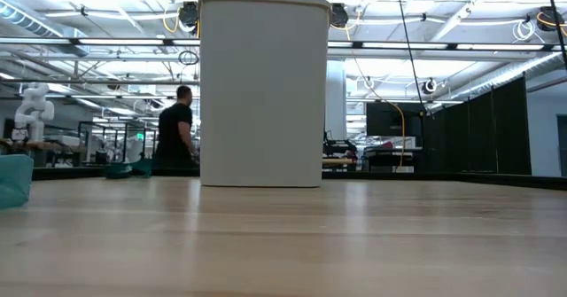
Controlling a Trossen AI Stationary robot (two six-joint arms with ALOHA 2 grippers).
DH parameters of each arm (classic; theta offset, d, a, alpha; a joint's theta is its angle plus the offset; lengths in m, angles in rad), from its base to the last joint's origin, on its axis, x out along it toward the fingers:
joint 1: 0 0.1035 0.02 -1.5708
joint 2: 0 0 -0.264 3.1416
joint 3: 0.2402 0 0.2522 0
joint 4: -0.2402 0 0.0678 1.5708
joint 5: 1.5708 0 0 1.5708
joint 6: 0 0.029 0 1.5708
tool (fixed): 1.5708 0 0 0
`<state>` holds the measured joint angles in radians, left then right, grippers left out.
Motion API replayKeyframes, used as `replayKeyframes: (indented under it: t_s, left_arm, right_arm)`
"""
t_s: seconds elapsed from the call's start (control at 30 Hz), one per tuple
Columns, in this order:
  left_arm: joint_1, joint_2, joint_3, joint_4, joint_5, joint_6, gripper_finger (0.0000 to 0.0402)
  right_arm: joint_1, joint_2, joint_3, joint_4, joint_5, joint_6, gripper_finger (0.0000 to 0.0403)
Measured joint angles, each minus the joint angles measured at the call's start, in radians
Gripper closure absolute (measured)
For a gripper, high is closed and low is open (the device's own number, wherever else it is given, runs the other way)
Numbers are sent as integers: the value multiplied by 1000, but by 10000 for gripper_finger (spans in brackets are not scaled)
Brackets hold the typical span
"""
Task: Place trash/remove bag and relplace
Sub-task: Remove the blue trash bag from the white trash bin
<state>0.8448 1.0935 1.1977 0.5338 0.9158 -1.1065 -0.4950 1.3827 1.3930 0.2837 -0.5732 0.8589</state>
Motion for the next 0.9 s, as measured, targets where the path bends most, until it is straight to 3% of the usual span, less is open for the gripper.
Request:
replayKeyframes:
  t_s: [0.13,0.27,0.43,0.9]
  left_arm:
    - [-25,2,-10,-166,-30,85,402]
    - [-43,2,-11,-284,-45,127,402]
    - [-51,-1,-11,-278,-59,126,402]
    - [-51,-3,-11,-285,7,118,400]
  right_arm:
    - [-1,1,-1,-158,-1,-68,403]
    - [5,2,-2,-100,-41,-73,403]
    - [6,-3,-2,-41,-90,-29,403]
    - [-22,-3,-1,-237,-81,-103,393]
